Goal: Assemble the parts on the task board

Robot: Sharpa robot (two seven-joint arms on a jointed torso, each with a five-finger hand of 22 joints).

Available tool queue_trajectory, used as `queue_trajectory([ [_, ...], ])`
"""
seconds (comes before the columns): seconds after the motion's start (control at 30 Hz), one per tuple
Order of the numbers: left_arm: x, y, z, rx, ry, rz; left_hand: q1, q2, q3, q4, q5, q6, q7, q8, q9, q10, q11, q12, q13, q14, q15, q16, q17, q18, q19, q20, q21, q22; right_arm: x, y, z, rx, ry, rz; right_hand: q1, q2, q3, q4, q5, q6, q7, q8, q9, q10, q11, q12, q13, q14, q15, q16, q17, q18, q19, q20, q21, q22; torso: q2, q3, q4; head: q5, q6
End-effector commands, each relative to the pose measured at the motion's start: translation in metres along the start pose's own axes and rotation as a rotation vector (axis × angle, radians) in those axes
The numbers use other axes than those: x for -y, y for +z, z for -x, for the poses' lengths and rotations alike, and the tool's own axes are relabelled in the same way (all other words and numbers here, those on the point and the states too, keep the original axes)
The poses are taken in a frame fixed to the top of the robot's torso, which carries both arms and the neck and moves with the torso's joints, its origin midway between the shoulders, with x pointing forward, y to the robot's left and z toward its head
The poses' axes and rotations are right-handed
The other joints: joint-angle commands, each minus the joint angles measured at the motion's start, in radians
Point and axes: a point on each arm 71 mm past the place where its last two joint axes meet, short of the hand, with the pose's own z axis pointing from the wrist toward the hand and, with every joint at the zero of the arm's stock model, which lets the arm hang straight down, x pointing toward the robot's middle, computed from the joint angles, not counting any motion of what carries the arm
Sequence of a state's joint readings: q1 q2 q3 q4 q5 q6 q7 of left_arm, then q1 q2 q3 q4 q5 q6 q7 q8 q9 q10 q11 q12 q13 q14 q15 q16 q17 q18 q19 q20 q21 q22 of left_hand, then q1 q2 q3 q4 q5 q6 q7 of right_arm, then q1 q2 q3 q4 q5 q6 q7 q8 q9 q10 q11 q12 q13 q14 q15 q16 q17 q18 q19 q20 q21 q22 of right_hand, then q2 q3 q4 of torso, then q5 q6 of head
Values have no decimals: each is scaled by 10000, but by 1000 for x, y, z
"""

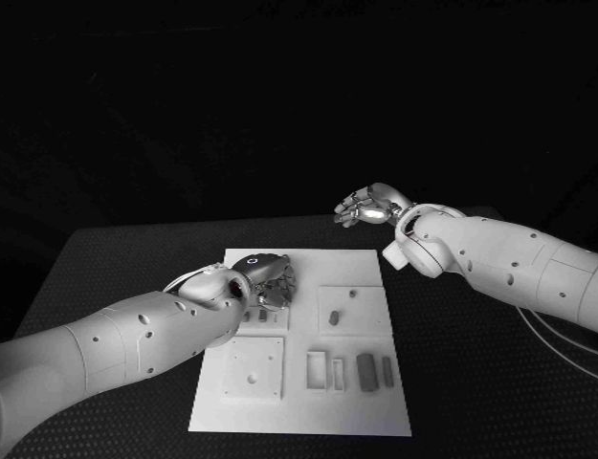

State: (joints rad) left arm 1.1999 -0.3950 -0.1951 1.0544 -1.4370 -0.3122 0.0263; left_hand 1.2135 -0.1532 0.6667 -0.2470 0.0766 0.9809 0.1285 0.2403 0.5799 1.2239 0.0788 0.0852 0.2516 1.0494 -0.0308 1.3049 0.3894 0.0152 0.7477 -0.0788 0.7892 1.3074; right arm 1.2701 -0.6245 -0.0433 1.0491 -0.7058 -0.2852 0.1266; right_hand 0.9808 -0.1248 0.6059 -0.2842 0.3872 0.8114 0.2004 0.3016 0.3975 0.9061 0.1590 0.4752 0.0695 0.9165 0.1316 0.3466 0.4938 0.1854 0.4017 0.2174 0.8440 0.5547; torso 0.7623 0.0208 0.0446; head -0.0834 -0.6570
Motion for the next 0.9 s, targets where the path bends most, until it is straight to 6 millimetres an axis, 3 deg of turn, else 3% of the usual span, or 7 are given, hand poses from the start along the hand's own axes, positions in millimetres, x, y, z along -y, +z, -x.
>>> queue_trajectory([
  [0.03, 1, 0, -8, -471, 168, 17, 12, 88, -28, 5, -19, 82, -9, 59, -16, 98, 14, -9, -8, 82, -4, 56, 14, -44, 100, -491, 64, 198, -2, 0, -2, -140, 16, 139, -86, 12, -19, 18, 57, -59, 28, 40, -16, 58, -13, -67, -4, 28, 46, -52, -15, -185, -71, -2, -70, 15, -6, 3, 8, -9, -7],
  [0.3, 2, 3, -11, -683, 274, 10, 28, 226, -30, -5, -3, 292, -86, 151, -24, 422, -107, 92, 40, 229, -122, 154, 4, -28, 214, -564, 140, 195, -3, 1, -3, -159, 23, 159, -89, 13, -19, 19, 58, -58, 28, 41, -17, 58, -13, -69, -4, 28, 46, -52, -15, -185, -71, -1, -70, 16, -3, 2, 6, -3, -27],
  [0.7, 2, 3, -13, -572, 300, 43, -42, 652, 37, 82, 147, 606, -191, 275, -35, 747, -238, 135, 68, 483, -253, 236, -39, -37, 396, -682, 210, 174, -3, 0, -2, -144, 21, 162, -96, 14, -22, 21, 57, -58, 28, 42, -18, 59, -13, -70, -4, 28, 46, -53, -15, -186, -71, -1, -71, 18, -10, 2, 12, -5, -43],
  [0.9, 1, 2, -11, -329, 304, 46, -77, 721, 53, 96, 140, 660, -213, 294, -41, 816, -269, 130, 70, 571, -284, 266, -48, -26, 488, -729, 244, 171, -2, 0, -2, -126, 17, 154, -98, 13, -22, 22, 56, -58, 28, 43, -19, 60, -13, -70, -4, 29, 46, -53, -14, -186, -71, -1, -71, 18, -7, 3, 13, -4, -35],
])
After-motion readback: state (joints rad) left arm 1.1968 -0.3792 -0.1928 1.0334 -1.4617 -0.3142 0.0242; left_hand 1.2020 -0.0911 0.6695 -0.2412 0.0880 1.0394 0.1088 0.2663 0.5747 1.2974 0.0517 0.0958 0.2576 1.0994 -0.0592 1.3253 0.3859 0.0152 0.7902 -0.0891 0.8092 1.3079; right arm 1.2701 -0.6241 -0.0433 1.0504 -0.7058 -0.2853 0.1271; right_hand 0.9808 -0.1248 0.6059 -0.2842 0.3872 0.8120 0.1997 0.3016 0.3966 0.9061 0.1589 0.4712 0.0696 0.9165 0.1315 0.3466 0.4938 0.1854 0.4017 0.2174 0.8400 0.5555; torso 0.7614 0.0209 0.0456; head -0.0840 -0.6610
